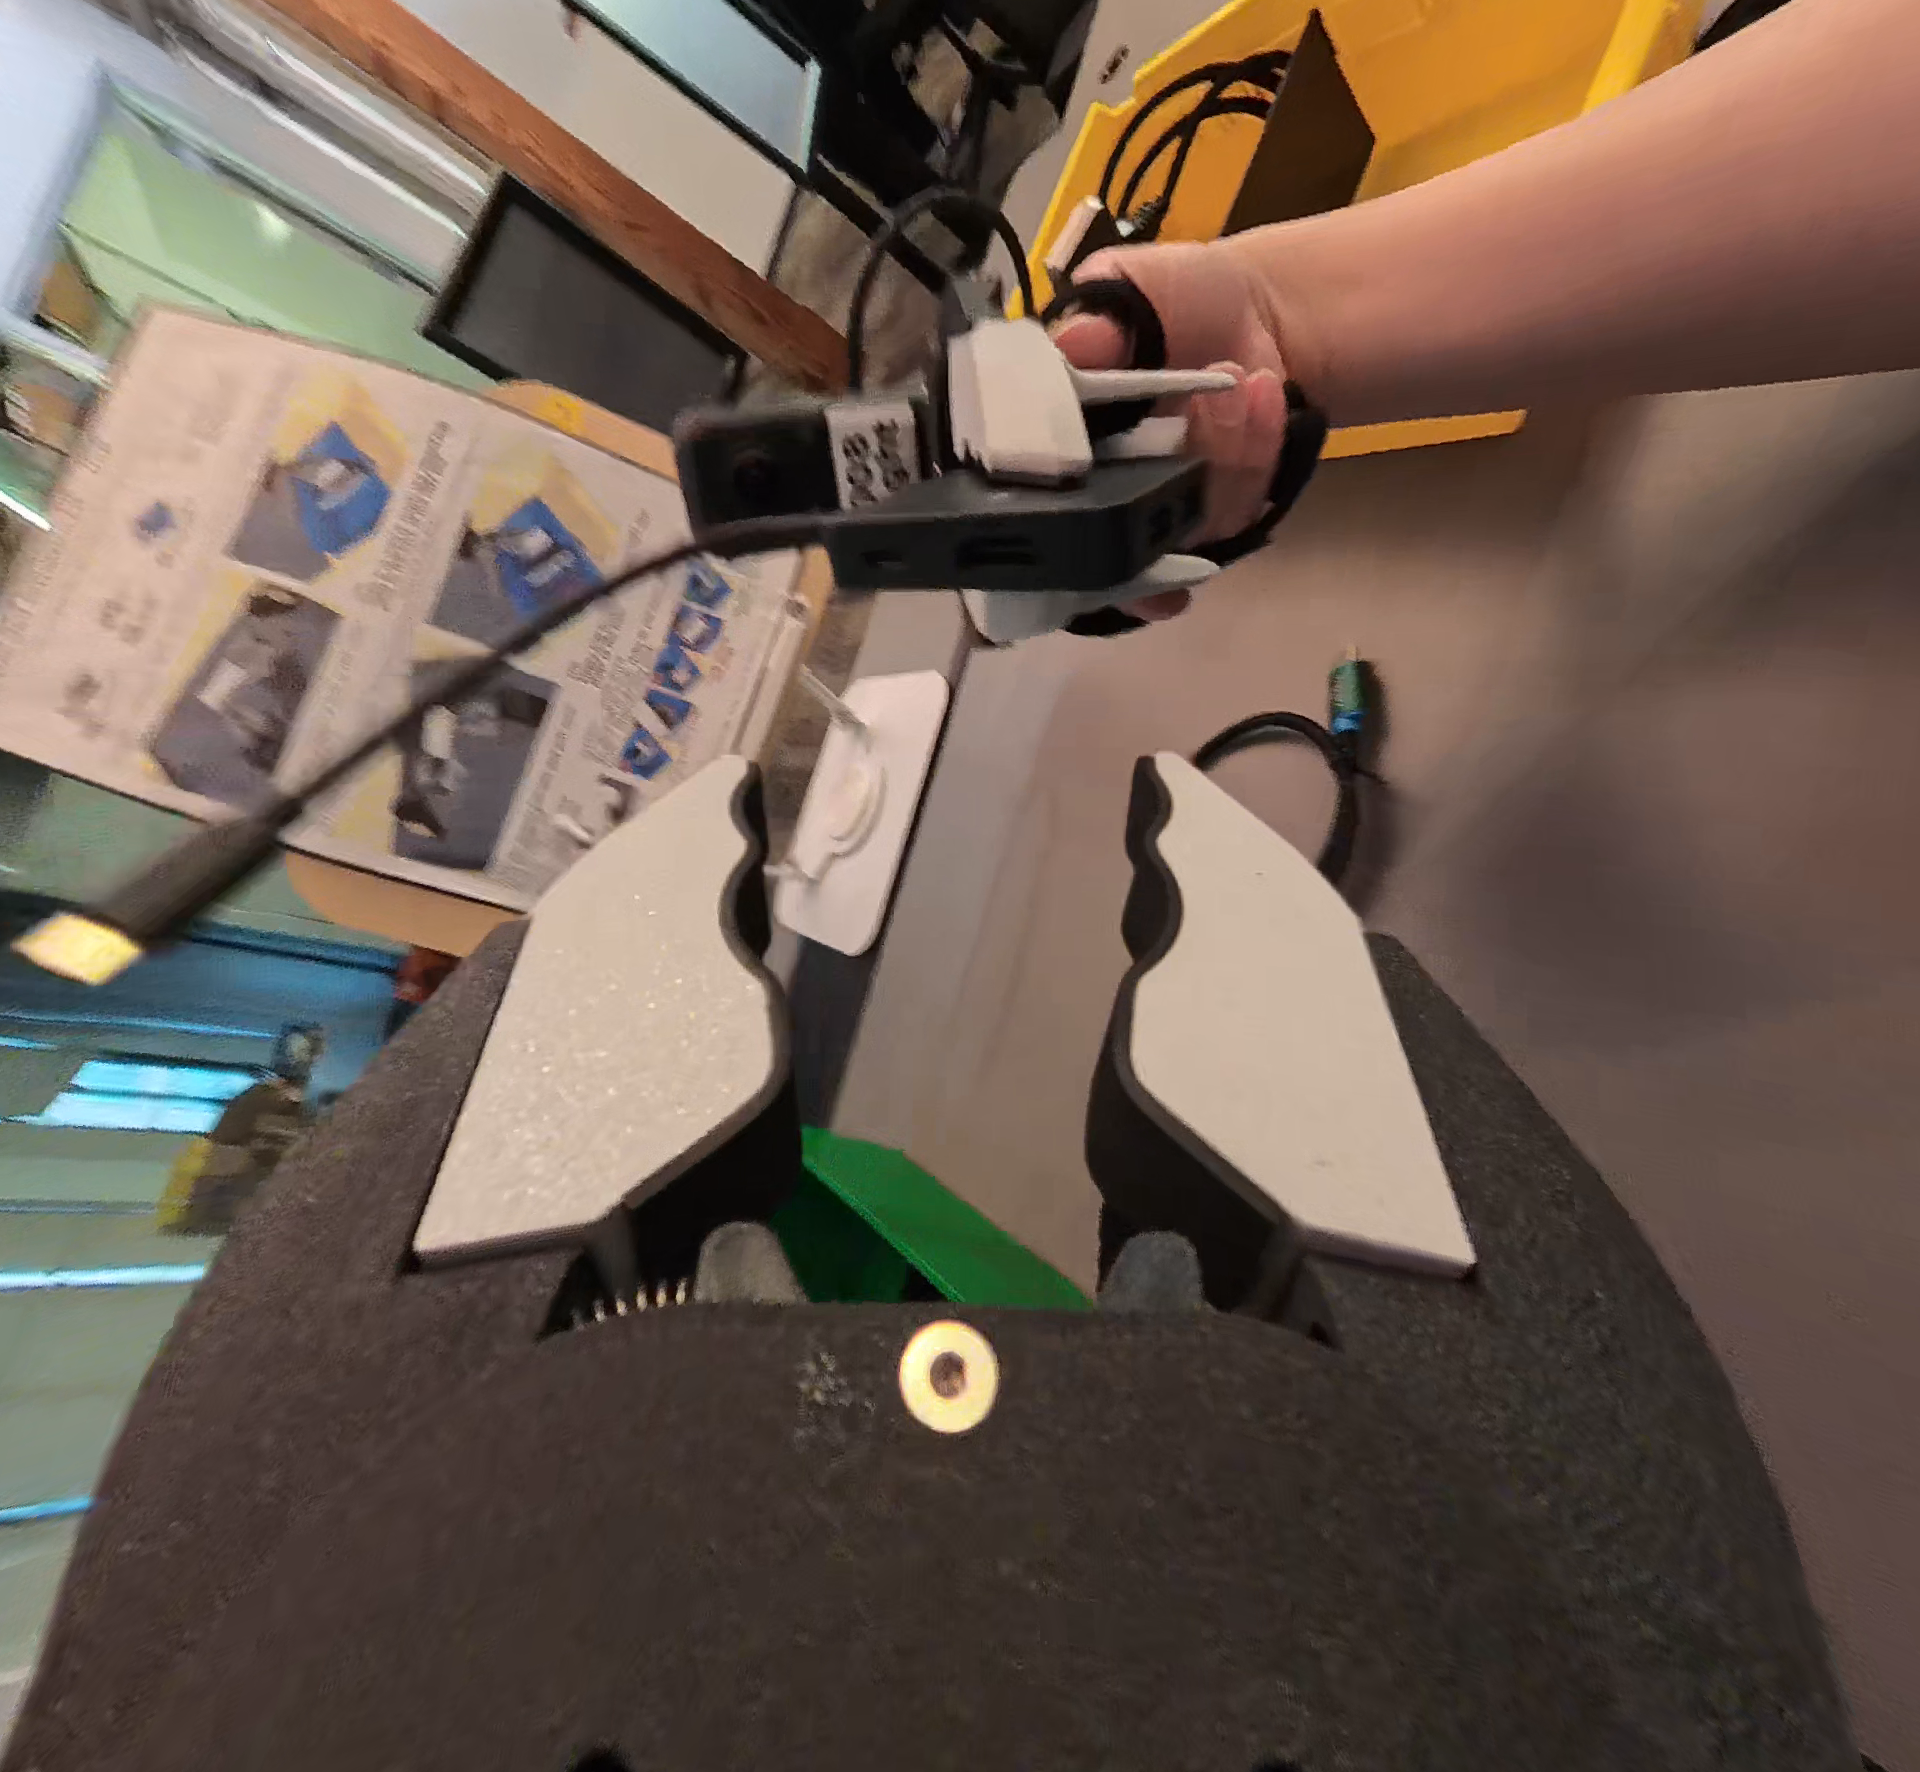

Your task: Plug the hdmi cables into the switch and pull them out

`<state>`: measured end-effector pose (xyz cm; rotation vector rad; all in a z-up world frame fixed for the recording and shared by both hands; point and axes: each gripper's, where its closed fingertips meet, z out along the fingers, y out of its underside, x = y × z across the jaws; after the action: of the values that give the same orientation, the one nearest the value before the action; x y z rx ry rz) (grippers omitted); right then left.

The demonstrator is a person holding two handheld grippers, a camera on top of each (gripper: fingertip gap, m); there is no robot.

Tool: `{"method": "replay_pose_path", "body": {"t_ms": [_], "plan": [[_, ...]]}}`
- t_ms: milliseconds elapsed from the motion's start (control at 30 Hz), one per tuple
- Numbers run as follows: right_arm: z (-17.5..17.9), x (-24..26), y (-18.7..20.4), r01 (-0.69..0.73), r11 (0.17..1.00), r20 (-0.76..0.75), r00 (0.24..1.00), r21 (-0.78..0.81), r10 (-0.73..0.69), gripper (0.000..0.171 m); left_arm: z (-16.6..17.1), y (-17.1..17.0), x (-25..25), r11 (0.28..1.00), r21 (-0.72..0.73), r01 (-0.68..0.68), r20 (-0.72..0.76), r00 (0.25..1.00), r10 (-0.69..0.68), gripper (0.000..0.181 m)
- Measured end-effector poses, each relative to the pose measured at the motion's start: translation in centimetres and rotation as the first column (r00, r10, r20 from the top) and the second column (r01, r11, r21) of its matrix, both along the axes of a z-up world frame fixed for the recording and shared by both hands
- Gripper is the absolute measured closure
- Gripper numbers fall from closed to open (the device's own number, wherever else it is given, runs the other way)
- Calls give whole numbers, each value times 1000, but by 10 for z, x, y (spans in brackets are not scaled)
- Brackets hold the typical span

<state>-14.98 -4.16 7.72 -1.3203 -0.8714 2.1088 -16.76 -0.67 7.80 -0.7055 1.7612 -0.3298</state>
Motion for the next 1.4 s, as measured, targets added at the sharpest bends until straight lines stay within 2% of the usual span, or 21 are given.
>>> {"method": "replay_pose_path", "body": {"t_ms": [67,267,367,433,567,633,767,833,867,933,967,1033,1067,1133,1167,1233,1300,1367,1400], "plan": [[-4,-8,1,-37,999,19,999,-40,37,158,6,1,4,995,83,47,44,998,-51,121],[-15,-31,3,-121,981,67,989,-154,132,158,0,5,10,951,253,181,-30,983,-179,124],[-13,-35,2,-178,962,37,981,-205,189,158,-9,-4,7,924,283,257,-72,966,-247,139],[-14,-36,0,-213,951,28,974,-224,225,158,-12,-7,6,903,340,262,-69,965,-254,150],[-21,-38,2,-229,943,39,969,-240,245,157,-20,-4,4,910,337,243,-73,970,-232,154],[-23,-36,12,-182,948,39,979,-260,199,149,-22,4,4,914,356,197,-67,980,-185,159],[-30,-17,43,32,960,85,996,-279,-8,138,-21,21,2,946,307,103,-33,995,-97,162],[-30,-3,58,178,955,127,980,-235,-152,133,-18,35,1,958,285,41,-19,999,-37,163],[-29,3,64,269,949,163,956,-162,-243,130,-17,43,1,960,279,7,-13,1000,-4,163],[-26,13,74,474,873,236,841,114,-487,122,-17,60,-1,966,253,-55,-28,998,64,163],[-18,17,75,540,787,217,764,299,-607,118,-16,68,-1,967,241,-85,-33,995,95,164],[3,24,78,619,501,95,569,605,-817,117,-16,83,-2,966,220,-134,-42,988,147,164],[11,22,76,602,363,29,491,711,-870,118,-17,88,-2,967,204,-152,-48,985,165,164],[13,10,75,479,157,-42,379,864,-925,119,-19,97,0,965,178,-192,-71,976,208,164],[6,3,79,383,101,-33,328,918,-944,118,-20,100,2,961,180,-211,-73,971,227,164],[-7,-7,89,183,9,-32,223,983,-974,118,-21,104,6,954,187,-233,-85,964,252,164],[-12,-5,104,25,-86,-88,80,996,-993,123,-24,103,11,955,187,-233,-104,961,255,164],[-13,3,113,-87,-130,-132,-21,988,-991,137,-27,98,15,961,176,-215,-120,964,238,164],[-17,6,115,-129,-120,-127,-48,984,-991,155,-27,94,16,964,169,-205,-117,967,226,164]]}}
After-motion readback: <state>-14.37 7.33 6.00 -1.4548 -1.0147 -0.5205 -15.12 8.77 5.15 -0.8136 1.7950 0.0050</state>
